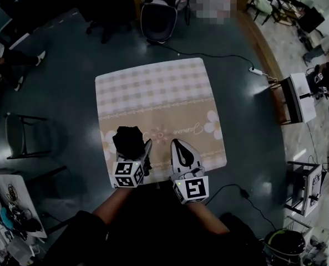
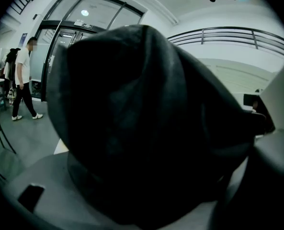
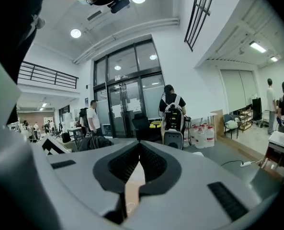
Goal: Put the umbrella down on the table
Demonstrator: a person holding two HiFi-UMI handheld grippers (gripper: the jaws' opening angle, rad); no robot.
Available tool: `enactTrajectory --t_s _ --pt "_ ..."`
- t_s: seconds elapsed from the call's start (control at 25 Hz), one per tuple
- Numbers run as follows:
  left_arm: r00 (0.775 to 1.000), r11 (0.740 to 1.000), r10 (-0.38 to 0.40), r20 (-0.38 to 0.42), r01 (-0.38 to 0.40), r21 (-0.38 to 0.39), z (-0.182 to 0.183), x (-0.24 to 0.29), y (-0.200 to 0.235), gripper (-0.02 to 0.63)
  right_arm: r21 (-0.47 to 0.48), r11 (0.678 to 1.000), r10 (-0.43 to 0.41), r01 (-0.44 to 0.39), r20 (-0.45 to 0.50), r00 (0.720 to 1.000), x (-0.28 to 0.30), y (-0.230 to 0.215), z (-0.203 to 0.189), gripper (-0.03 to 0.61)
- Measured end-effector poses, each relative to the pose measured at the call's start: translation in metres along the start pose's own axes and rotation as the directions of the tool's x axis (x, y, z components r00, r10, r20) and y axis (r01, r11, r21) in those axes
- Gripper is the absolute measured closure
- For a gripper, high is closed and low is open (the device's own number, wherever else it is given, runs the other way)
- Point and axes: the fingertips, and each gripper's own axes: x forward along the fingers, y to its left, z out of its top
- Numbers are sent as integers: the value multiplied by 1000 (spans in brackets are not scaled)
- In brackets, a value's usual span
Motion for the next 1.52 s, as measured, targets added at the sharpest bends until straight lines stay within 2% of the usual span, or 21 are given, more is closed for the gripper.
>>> enactTrajectory --t_s 0.28,0.56,0.68,0.96,1.16,1.32,1.52 --pt "993 1000 8 -121 -6 20 -31 42 -2 249 6 999 45 -45 -37 998 31 -16 -12 563" --pt "973 1000 9 -230 -10 -5 -65 73 -3 249 56 996 71 -65 -112 991 45 -20 -42 563" --pt "962 1000 18 -273 -11 26 -75 88 1 249 77 995 80 -70 -140 987 51 -25 -51 561" --pt "925 998 28 -379 -3 67 -109 104 16 249 79 994 82 -69 -172 982 61 -28 -64 561" --pt "897 994 22 -442 27 104 -131 124 7 249 82 994 82 -67 -195 977 61 -40 -73 561" --pt "869 995 6 -495 47 93 -142 128 19 247 90 994 79 -62 -203 976 65 -32 -81 561" --pt "829 997 11 -559 36 74 -159 156 13 247 93 994 78 -59 -216 973 62 -47 -88 561"
